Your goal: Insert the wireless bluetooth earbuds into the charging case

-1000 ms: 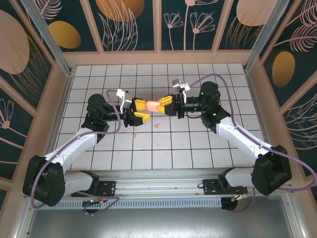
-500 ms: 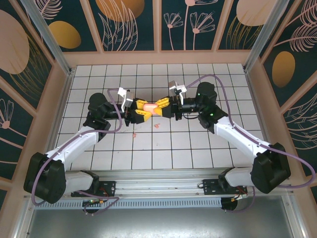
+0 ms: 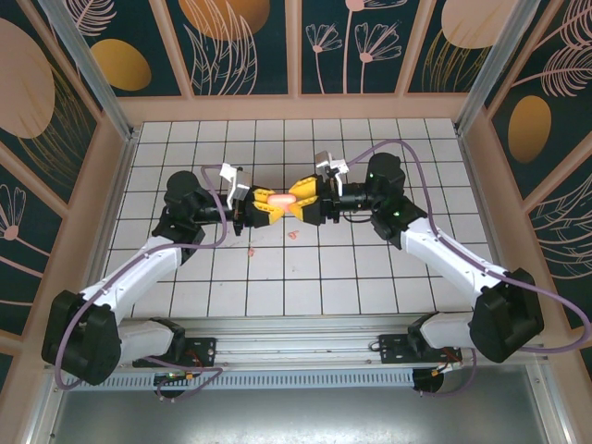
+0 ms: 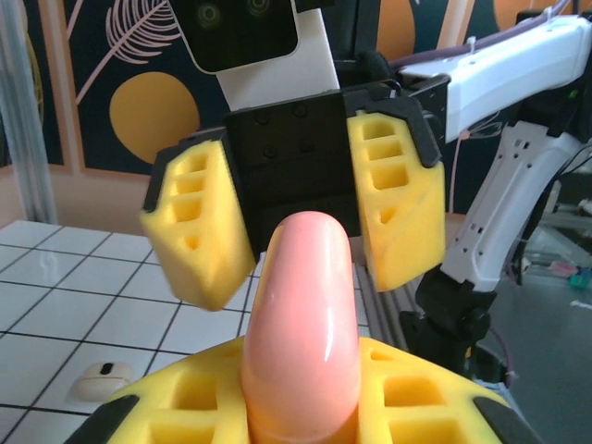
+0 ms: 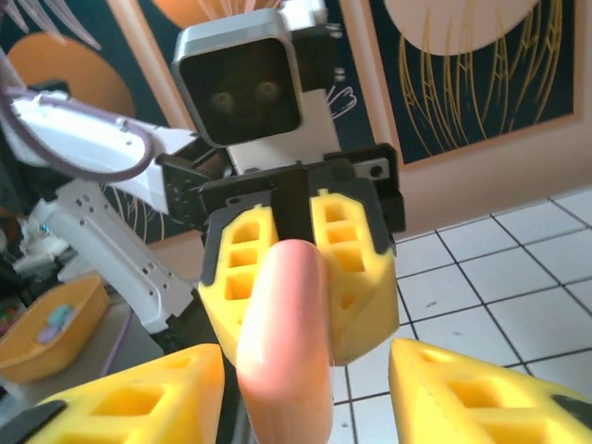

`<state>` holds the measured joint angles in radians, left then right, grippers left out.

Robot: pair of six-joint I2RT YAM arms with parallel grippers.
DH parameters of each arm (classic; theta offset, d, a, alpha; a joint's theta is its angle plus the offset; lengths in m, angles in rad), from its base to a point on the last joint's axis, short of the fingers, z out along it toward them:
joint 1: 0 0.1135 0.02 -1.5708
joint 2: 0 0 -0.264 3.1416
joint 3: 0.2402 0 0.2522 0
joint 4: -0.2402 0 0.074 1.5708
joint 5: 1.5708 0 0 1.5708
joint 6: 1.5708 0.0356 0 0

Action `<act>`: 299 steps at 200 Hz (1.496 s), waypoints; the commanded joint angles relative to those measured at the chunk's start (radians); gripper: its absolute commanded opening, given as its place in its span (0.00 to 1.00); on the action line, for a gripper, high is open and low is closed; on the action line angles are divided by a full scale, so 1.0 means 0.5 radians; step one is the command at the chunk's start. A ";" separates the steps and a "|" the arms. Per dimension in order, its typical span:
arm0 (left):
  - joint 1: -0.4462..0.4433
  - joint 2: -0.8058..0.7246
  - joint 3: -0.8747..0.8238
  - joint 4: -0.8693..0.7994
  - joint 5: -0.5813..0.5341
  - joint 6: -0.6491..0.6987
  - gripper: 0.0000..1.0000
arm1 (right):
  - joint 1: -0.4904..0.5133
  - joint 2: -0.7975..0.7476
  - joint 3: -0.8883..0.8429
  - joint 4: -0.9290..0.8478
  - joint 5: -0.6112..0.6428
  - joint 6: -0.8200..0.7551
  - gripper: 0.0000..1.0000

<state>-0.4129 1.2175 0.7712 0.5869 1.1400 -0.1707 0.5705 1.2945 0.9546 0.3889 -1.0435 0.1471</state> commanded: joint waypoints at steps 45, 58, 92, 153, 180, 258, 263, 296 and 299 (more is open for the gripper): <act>-0.011 -0.036 0.066 -0.509 -0.161 0.486 0.15 | 0.002 -0.113 0.166 -0.493 0.261 -0.248 0.63; -0.011 -0.033 0.066 -0.554 -0.178 0.542 0.15 | 0.003 -0.108 0.217 -0.627 0.296 -0.301 0.63; -0.011 -0.037 0.046 -0.570 -0.250 0.618 0.14 | 0.012 -0.106 0.347 -0.905 0.390 -0.451 0.64; -0.014 -0.046 0.023 -0.687 -0.317 0.830 0.13 | 0.018 -0.162 0.456 -1.196 0.553 -0.840 0.63; -0.015 -0.102 -0.036 -0.683 -0.424 0.917 0.13 | 0.019 -0.159 0.461 -1.221 0.539 -0.989 0.60; -0.021 -0.175 -0.131 -0.708 -0.501 1.101 0.13 | 0.120 0.027 0.509 -1.160 0.528 -1.359 0.55; -0.021 -0.183 -0.140 -0.699 -0.503 1.099 0.13 | 0.128 0.045 0.511 -1.149 0.528 -1.362 0.55; -0.022 -0.195 -0.152 -0.711 -0.490 1.118 0.13 | 0.180 0.155 0.535 -1.073 0.468 -1.354 0.57; -0.024 -0.195 -0.152 -0.711 -0.491 1.118 0.13 | 0.183 0.167 0.539 -1.074 0.456 -1.353 0.58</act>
<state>-0.4194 1.1381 0.7029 0.2314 0.8886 0.3550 0.6418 1.3434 1.1843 -0.1837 -0.7837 -0.5011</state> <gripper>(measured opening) 0.212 0.571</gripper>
